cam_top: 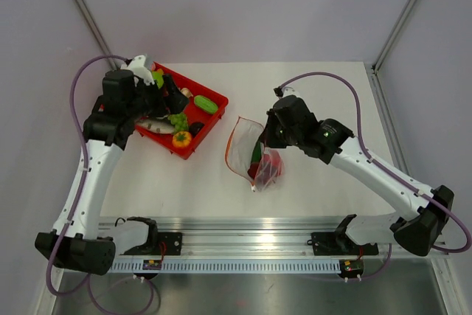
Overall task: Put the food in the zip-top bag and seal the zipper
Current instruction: Pick up the fake vegetable from the bin.
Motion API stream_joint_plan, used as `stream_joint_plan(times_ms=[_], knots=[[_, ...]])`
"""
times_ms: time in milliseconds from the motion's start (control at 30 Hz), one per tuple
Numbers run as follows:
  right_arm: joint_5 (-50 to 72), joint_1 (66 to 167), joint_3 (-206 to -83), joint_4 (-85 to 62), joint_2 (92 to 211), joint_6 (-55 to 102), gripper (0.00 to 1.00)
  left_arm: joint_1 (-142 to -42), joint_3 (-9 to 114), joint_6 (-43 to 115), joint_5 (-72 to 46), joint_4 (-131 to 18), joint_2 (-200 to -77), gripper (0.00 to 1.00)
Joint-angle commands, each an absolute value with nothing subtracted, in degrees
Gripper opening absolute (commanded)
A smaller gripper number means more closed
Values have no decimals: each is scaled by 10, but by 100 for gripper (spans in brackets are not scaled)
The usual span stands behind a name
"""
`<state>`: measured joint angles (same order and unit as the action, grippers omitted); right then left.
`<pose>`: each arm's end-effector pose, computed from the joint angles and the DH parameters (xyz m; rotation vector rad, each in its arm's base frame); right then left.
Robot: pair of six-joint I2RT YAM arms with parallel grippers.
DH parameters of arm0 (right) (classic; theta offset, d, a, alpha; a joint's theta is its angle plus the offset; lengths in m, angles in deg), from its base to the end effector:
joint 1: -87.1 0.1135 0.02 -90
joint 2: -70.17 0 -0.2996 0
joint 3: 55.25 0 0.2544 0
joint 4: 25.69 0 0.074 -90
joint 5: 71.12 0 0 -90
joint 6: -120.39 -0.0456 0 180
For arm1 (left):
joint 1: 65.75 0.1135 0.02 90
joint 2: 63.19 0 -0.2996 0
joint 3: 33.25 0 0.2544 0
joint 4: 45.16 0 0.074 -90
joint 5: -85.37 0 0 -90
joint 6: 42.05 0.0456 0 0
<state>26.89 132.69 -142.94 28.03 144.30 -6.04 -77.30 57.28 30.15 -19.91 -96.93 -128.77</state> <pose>0.1980 0.1930 0.3845 -0.1107 2.3322 0.5882 0.2250 -0.0582 0.4404 0.0575 2.0718 -0.5898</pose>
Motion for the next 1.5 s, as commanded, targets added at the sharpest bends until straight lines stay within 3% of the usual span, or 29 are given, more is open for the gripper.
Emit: stream_joint_plan(times_ms=[0, 100, 167, 333, 500, 733, 1000, 1100, 1300, 1367, 1467], knots=[[256, 1325, -1463, 251, 1443, -51, 0, -709, 583, 235, -158, -984, -1335, 96], [250, 1325, -1465, 250, 1443, -45, 0, -684, 637, 234, -49, -1052, -1391, 88], [245, 1325, -1461, 241, 1441, -43, 0, -658, 643, 220, -2, -1056, -1412, 89], [228, 1325, -1464, 234, 1452, -34, 0, -592, 662, 156, -20, -1028, -1518, 99], [230, 1325, -1464, 228, 1462, -32, 0, -583, 720, 130, 29, -1022, -1613, 99], [217, 1325, -1467, 215, 1484, -42, 0, -565, 797, 111, 1, -977, -1723, 99], [224, 1325, -1485, 219, 1509, -38, 0, -553, 797, 94, 3, -932, -1790, 99], [222, 1325, -1491, 217, 1518, -42, 0, -554, 795, 94, -15, -912, -1813, 94], [221, 1325, -1497, 220, 1528, -46, 0, -554, 771, 93, -30, -888, -1820, 65], [222, 1325, -1499, 222, 1529, -46, 0, -553, 758, 96, -40, -882, -1808, 47], [223, 1327, -1504, 223, 1530, -46, 0, -554, 720, 97, -42, -861, -1757, 27]])
